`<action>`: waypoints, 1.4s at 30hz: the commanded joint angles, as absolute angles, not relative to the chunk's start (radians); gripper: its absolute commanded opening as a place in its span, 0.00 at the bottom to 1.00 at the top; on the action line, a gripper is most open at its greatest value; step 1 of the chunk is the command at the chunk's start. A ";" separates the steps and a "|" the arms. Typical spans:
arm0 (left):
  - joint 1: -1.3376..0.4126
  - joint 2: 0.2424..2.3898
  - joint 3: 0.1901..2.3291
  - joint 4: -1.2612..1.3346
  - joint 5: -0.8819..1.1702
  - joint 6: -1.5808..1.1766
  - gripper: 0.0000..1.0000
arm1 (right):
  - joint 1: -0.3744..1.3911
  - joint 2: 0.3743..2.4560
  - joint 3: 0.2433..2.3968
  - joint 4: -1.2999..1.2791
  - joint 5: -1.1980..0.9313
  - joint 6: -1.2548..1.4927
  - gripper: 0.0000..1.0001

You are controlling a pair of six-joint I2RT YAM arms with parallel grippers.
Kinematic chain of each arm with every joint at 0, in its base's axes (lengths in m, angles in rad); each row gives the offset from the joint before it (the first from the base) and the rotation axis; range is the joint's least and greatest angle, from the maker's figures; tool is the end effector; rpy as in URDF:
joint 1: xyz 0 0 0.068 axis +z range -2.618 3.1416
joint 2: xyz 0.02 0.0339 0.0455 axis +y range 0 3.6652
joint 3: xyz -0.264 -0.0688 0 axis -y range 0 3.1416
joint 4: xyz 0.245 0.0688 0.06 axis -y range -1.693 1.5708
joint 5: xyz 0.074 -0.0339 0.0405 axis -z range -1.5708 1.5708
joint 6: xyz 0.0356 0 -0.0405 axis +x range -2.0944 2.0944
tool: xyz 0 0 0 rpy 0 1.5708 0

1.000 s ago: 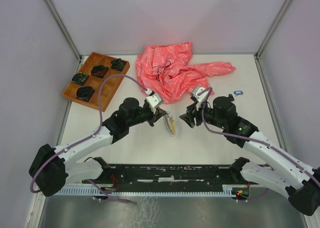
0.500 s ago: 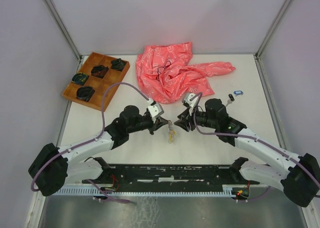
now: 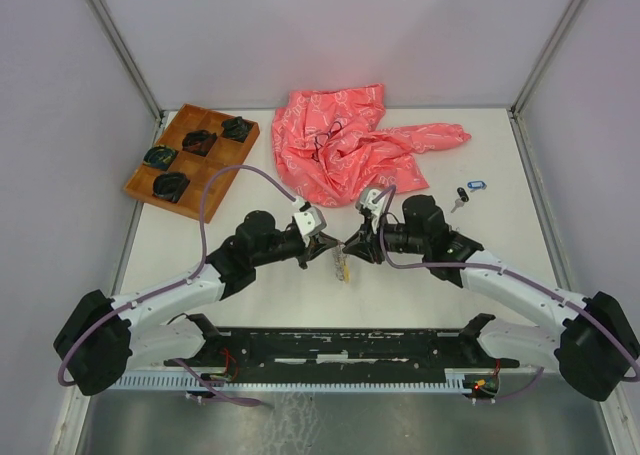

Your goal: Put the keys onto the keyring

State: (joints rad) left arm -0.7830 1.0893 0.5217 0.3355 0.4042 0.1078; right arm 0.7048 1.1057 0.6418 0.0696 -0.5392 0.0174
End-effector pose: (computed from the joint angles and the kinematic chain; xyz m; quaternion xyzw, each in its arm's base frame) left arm 0.1606 -0.1795 0.2418 0.4434 0.6397 -0.3499 0.5214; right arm 0.1741 0.1721 0.2533 -0.4094 0.7052 0.3963 0.4221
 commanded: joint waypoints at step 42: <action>-0.793 1.032 0.433 0.575 0.527 0.104 0.49 | 0.767 1.214 1.058 -0.556 -0.517 -0.157 0.01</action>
State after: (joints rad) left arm -0.7895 1.0046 0.4271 0.4675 0.4782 0.1070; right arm 0.7490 1.2282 1.0302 -0.5507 -0.4919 -0.0952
